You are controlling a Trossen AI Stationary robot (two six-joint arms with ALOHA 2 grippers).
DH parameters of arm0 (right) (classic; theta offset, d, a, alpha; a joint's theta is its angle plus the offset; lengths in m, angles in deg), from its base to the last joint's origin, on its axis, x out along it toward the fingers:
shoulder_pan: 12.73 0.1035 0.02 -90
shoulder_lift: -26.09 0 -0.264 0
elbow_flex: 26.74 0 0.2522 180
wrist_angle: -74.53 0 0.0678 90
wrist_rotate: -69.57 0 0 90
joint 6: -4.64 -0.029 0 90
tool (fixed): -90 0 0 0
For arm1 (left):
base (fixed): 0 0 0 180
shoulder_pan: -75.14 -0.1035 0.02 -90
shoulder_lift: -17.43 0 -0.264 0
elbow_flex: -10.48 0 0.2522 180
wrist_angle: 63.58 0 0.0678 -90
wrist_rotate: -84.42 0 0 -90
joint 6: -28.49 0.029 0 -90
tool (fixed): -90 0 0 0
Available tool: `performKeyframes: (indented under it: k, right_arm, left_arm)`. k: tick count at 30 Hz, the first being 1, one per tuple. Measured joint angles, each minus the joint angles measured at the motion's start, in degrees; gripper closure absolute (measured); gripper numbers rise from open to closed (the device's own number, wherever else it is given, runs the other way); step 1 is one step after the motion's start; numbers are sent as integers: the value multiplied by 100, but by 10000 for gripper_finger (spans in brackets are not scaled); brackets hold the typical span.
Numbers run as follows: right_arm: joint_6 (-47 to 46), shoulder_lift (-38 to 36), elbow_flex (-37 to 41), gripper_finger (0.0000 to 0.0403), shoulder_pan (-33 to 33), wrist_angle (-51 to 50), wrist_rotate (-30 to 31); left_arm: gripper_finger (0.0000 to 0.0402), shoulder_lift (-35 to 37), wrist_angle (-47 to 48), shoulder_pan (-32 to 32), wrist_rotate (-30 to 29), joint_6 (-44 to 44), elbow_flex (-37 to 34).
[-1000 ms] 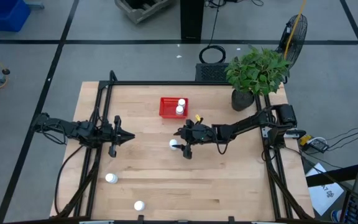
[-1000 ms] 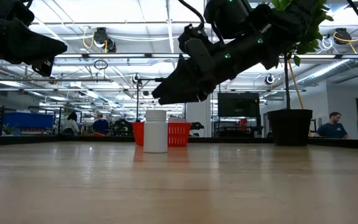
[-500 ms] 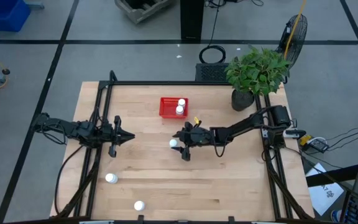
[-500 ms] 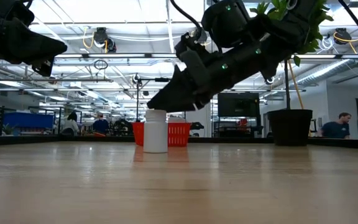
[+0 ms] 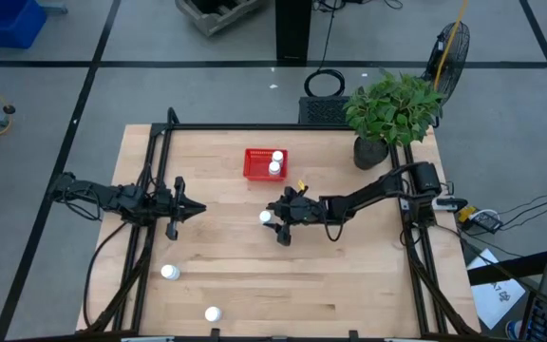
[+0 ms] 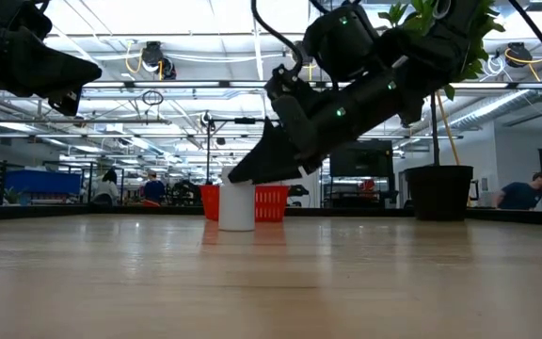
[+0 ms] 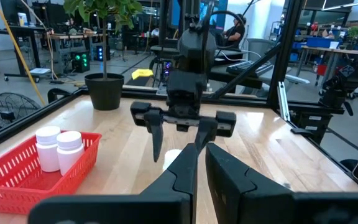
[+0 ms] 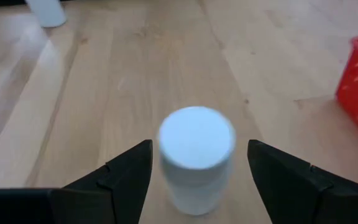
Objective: Pick and place pill bottles into a basket
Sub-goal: Put the white pill bottle into the orange basket
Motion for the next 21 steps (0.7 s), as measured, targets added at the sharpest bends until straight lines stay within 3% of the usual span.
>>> performKeyframes:
  k: [21]
  right_arm:
    - [17,145,-1,176,4,471,-25]
  left_arm:
    - [366,-1,2,1,-1,-1,0]
